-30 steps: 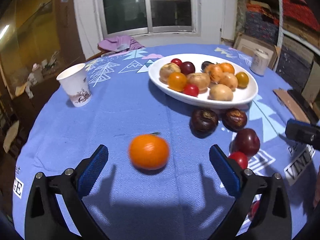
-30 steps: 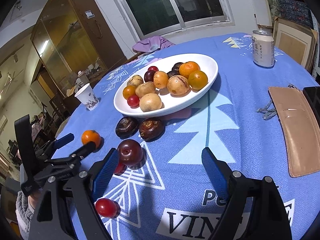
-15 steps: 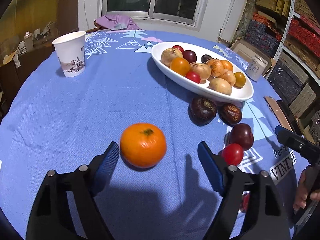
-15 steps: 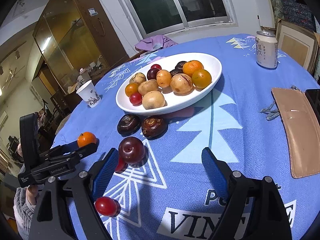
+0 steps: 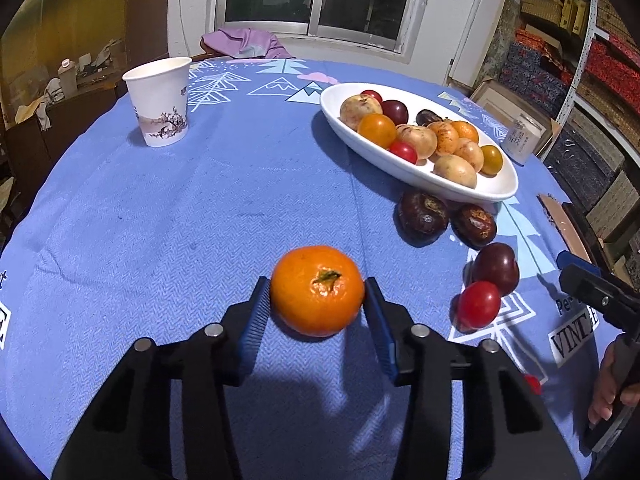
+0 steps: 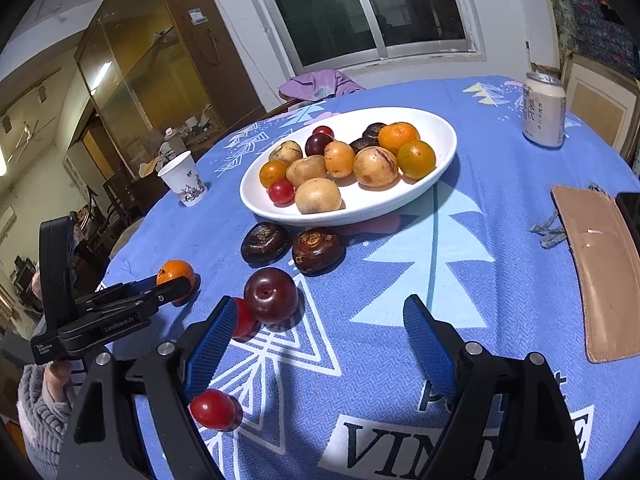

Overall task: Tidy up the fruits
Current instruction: 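Grasp the orange with the left tool while the right tool grasps a dark red plum, then carry both fruits onto the white plate and open both tools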

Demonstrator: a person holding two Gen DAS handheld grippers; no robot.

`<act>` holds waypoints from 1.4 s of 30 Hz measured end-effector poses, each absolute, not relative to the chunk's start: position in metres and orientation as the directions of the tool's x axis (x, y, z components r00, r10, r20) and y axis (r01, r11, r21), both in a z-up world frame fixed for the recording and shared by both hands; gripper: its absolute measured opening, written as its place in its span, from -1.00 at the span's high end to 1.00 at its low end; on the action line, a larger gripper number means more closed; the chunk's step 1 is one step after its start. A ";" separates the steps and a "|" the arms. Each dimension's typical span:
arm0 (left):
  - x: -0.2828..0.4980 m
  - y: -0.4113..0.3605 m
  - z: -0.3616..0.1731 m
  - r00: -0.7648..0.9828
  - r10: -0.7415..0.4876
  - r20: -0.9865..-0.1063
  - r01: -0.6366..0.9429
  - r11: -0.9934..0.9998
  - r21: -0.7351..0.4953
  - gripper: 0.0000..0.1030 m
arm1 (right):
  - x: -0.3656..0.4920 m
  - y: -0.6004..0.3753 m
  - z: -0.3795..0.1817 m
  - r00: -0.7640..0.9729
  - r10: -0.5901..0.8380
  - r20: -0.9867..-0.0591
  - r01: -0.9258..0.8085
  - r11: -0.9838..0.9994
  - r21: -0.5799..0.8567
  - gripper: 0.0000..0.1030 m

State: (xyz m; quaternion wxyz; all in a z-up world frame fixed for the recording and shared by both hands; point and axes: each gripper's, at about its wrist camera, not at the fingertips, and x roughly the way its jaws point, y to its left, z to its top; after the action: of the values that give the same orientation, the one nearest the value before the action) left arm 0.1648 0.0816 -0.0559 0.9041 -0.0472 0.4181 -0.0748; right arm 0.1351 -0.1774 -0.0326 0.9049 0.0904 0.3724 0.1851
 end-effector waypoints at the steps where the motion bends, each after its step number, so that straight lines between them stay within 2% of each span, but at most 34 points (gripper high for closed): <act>1: 0.165 0.082 -0.056 0.639 -0.176 -0.749 0.095 0.984 -0.151 0.09 | 0.134 -0.174 -0.032 0.656 0.402 -0.639 -0.279 0.916 0.289 -0.66; 3: 0.165 0.082 -0.057 0.639 -0.174 -0.749 0.095 0.984 -0.148 0.10 | 0.134 -0.163 -0.033 0.656 0.394 -0.643 -0.309 0.918 0.248 -0.58; 5: 0.165 0.080 -0.057 0.640 -0.166 -0.750 0.096 0.986 -0.136 0.10 | 0.135 -0.154 -0.035 0.646 0.387 -0.658 -0.329 0.919 0.218 -0.33; 7: 0.165 0.078 -0.057 0.642 -0.160 -0.750 0.100 0.987 -0.126 0.10 | 0.140 -0.148 -0.037 0.636 0.384 -0.670 -0.335 0.919 0.208 -0.18; 10: 0.166 0.078 -0.057 0.642 -0.158 -0.750 0.100 0.987 -0.123 0.09 | 0.149 -0.144 -0.040 0.622 0.389 -0.680 -0.328 0.918 0.225 -0.08; 22: 0.172 0.077 -0.062 0.616 -0.158 -0.772 0.099 0.987 -0.123 0.09 | 0.177 -0.141 -0.057 0.511 0.542 -0.668 -0.289 0.840 0.460 0.04; 24: 0.172 0.078 -0.062 0.617 -0.162 -0.770 0.100 0.987 -0.128 0.10 | 0.179 -0.144 -0.060 0.485 0.584 -0.651 -0.281 0.809 0.517 0.18; 26: 0.172 0.078 -0.062 0.616 -0.162 -0.771 0.100 0.987 -0.128 0.09 | 0.179 -0.144 -0.061 0.485 0.587 -0.648 -0.276 0.806 0.524 0.25; 33: 0.171 0.080 -0.061 0.621 -0.192 -0.760 0.105 0.981 -0.162 0.11 | 0.174 -0.144 -0.058 0.493 0.585 -0.644 -0.286 0.808 0.515 0.27; 42: 0.157 0.073 -0.027 0.719 -0.217 -0.660 0.138 0.976 -0.171 0.11 | 0.154 -0.173 -0.036 0.582 0.566 -0.584 -0.286 0.814 0.505 0.27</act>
State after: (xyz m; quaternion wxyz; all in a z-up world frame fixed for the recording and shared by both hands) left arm 0.1565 0.0730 -0.0269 0.9255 -0.0550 0.3622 -0.0959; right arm 0.1541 -0.1734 -0.0357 0.8707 0.1813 0.3861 0.2449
